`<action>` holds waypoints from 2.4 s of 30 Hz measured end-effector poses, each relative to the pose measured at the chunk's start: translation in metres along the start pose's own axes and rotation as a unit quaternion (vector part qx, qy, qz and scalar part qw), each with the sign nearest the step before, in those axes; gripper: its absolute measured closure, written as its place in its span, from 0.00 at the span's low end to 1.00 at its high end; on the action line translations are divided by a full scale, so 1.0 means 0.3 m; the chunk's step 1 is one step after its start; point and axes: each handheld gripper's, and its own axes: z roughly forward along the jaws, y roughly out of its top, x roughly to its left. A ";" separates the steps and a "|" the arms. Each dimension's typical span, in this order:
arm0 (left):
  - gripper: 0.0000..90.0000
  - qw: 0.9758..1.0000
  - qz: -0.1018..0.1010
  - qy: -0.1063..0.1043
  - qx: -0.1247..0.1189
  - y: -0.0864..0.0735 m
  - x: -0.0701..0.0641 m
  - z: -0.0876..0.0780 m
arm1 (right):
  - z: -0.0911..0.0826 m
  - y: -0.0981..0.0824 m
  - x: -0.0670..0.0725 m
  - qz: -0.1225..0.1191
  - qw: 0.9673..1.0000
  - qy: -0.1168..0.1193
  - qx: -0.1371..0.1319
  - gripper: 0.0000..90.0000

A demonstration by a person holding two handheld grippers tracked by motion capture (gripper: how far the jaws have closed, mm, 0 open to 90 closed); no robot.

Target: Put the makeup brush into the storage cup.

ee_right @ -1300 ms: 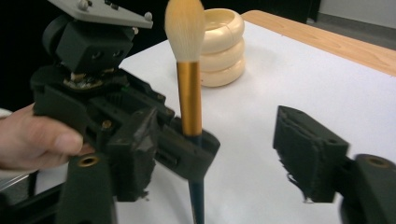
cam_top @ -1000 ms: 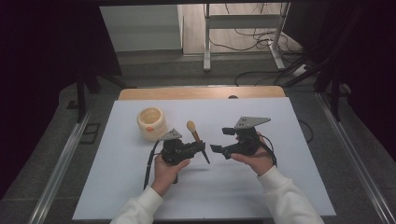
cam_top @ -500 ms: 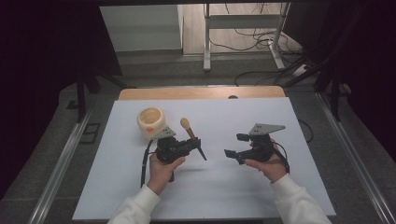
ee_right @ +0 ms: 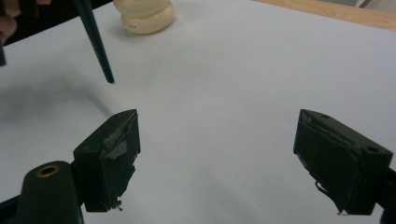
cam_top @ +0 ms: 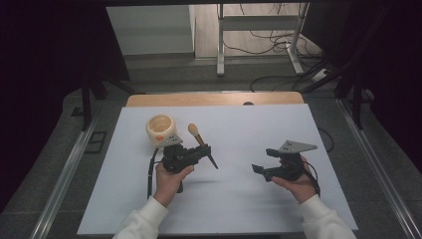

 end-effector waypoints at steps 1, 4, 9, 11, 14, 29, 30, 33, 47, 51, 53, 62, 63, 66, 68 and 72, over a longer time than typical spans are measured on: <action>0.87 1.000 0.000 0.000 -0.003 0.003 0.000 -0.005 | -0.012 -0.020 -0.012 0.004 1.000 -0.008 -0.001 0.17; 0.87 1.000 0.001 0.000 -0.005 0.006 -0.001 -0.010 | -0.023 -0.038 -0.020 0.012 1.000 -0.011 -0.002 0.18; 0.87 1.000 0.012 0.005 -0.007 0.012 -0.012 -0.021 | -0.027 -0.095 -0.022 0.013 0.999 -0.029 0.019 0.18; 0.87 1.000 0.013 0.006 -0.006 0.012 -0.011 -0.021 | -0.028 -0.099 -0.020 0.012 0.999 -0.030 0.022 0.18; 0.87 1.000 0.014 0.008 -0.005 0.011 -0.005 -0.025 | -0.038 -0.116 -0.021 0.018 0.999 -0.034 0.028 0.18; 0.87 1.000 0.005 0.006 -0.017 0.023 0.005 -0.050 | -0.091 -0.154 -0.033 0.034 0.998 -0.048 0.009 0.18; 0.87 1.000 0.006 0.005 -0.019 0.025 0.003 -0.053 | -0.092 -0.154 -0.033 0.035 0.998 -0.049 0.007 0.18; 0.87 1.000 0.008 0.005 -0.026 0.034 -0.006 -0.067 | -0.094 -0.153 -0.032 0.034 0.998 -0.051 0.006 0.18; 0.87 0.999 -0.003 0.012 -0.053 0.085 -0.006 -0.094 | -0.082 -0.147 -0.034 0.038 0.998 -0.047 0.010 0.17; 0.87 0.998 0.002 0.013 -0.053 0.108 -0.002 -0.096 | -0.081 -0.146 -0.038 0.039 0.998 -0.048 0.010 0.17; 0.87 0.998 0.002 0.013 -0.055 0.118 0.000 -0.095 | -0.082 -0.146 -0.038 0.039 0.998 -0.050 0.010 0.17; 0.87 0.998 -0.004 0.018 -0.060 0.150 0.021 -0.105 | -0.087 -0.150 -0.037 0.042 0.997 -0.056 0.011 0.17; 0.87 0.998 -0.004 0.018 -0.061 0.155 0.022 -0.108 | -0.088 -0.151 -0.038 0.042 0.997 -0.056 0.011 0.17; 0.87 0.998 -0.003 0.019 -0.063 0.166 0.022 -0.114 | -0.089 -0.151 -0.038 0.042 0.998 -0.055 0.010 0.17; 0.87 0.998 0.000 0.022 -0.063 0.177 0.024 -0.118 | -0.088 -0.151 -0.036 0.039 0.998 -0.053 0.010 0.17; 0.87 0.998 0.003 0.026 -0.065 0.196 0.028 -0.127 | -0.087 -0.152 -0.034 0.037 0.998 -0.053 0.010 0.17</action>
